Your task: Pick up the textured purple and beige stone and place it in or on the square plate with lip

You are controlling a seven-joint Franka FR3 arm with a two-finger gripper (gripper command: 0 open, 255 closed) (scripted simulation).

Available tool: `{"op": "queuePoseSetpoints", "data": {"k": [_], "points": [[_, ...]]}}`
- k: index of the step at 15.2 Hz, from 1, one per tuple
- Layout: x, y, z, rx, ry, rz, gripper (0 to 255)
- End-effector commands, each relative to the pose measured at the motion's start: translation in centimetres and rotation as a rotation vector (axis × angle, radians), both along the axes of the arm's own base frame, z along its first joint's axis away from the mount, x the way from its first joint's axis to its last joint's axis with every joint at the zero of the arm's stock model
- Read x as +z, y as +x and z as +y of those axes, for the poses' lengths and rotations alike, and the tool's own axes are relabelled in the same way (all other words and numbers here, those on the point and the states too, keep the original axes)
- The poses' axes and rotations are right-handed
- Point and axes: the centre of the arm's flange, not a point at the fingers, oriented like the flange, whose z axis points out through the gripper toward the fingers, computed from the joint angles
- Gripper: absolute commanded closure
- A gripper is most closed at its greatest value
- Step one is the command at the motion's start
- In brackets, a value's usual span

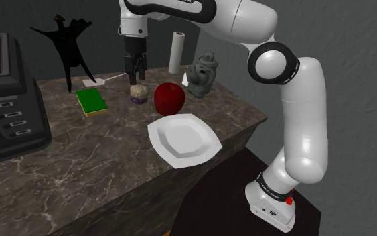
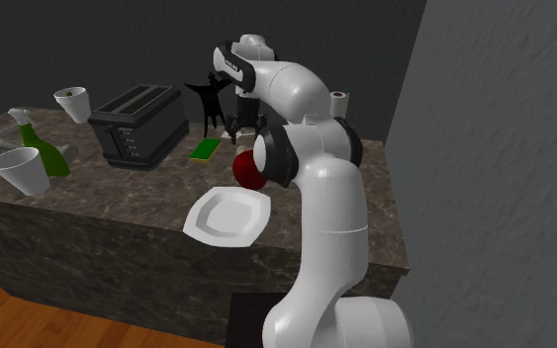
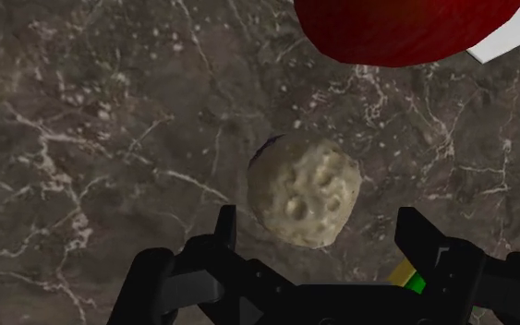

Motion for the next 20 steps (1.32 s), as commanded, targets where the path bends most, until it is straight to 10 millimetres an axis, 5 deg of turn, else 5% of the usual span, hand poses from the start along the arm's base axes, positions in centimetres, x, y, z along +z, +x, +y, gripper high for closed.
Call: {"op": "queuePoseSetpoints", "data": {"k": [1, 11, 12, 20], "points": [[-1.0, -0.2, 0.0, 0.003, 0.004, 0.001, 0], [-2.3, -0.6, 0.1, 0.003, 0.004, 0.001, 0], [-2.3, -0.6, 0.1, 0.003, 0.004, 0.001, 255], [-2.3, -0.5, 0.2, 0.003, 0.004, 0.001, 255]]}}
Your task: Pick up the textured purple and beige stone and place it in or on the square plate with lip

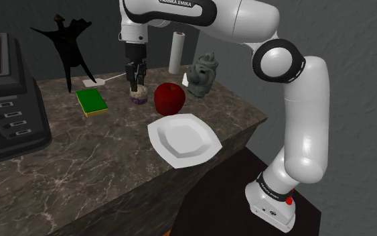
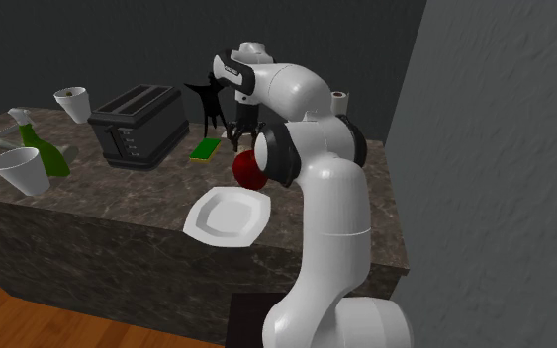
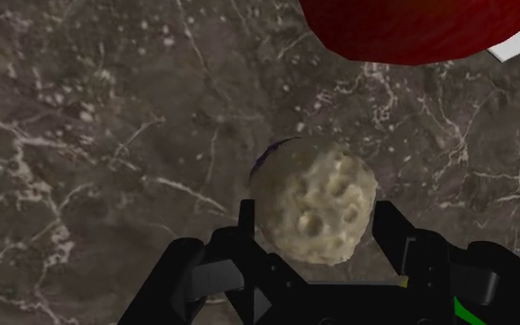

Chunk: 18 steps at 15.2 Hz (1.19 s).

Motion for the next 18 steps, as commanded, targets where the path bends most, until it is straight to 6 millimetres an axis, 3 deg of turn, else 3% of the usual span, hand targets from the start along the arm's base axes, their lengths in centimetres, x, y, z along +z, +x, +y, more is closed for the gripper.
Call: {"op": "queuePoseSetpoints", "data": {"k": [1, 13, 14, 15, 18], "points": [[-0.4, -0.1, -0.1, 0.000, -0.003, 0.007, 255], [6.0, -0.1, -0.1, 0.000, -0.003, 0.007, 255], [5.5, -0.1, -0.1, 0.000, -0.003, 0.006, 255], [5.5, -0.1, -0.1, 0.000, -0.003, 0.006, 0], [2.0, -4.6, -1.7, 0.378, 0.121, -0.337, 0]]}}
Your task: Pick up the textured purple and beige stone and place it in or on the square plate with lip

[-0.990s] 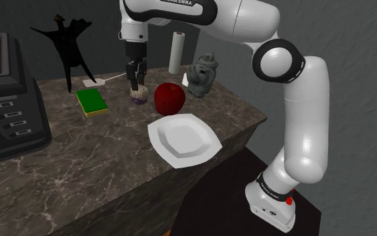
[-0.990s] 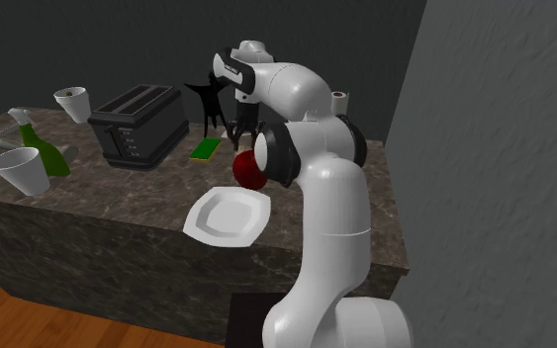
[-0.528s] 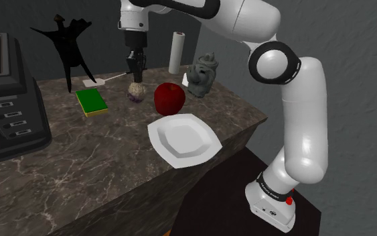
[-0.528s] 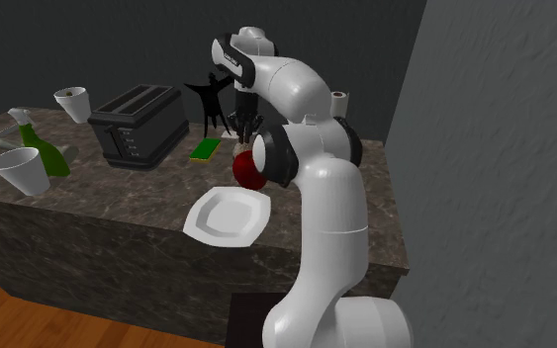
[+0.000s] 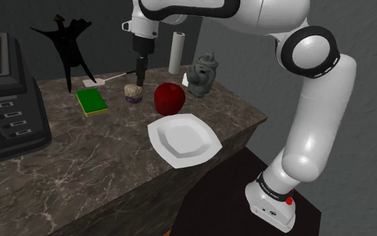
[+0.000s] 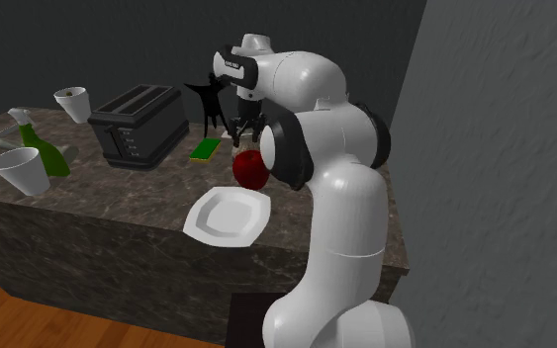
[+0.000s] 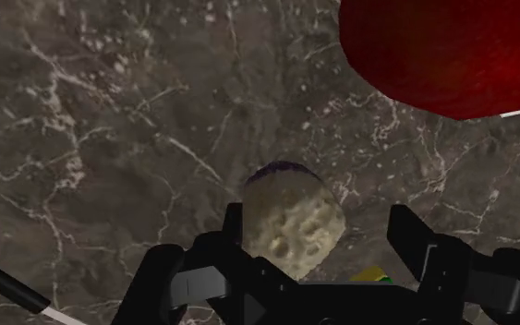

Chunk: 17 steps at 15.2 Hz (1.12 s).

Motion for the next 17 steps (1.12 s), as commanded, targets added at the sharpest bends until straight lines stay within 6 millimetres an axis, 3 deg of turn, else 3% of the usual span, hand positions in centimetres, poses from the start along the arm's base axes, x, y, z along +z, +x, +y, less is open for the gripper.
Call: {"op": "queuePoseSetpoints", "data": {"k": [1, 8, 16, 17], "points": [[-1.6, -1.3, -0.4, 0.142, 0.040, -0.156, 0], [-5.0, -1.3, 0.2, 0.142, 0.040, -0.156, 0], [-5.0, -1.3, 0.2, 0.142, 0.040, -0.156, 0], [-5.0, -1.3, 0.2, 0.142, 0.040, -0.156, 255]]}}
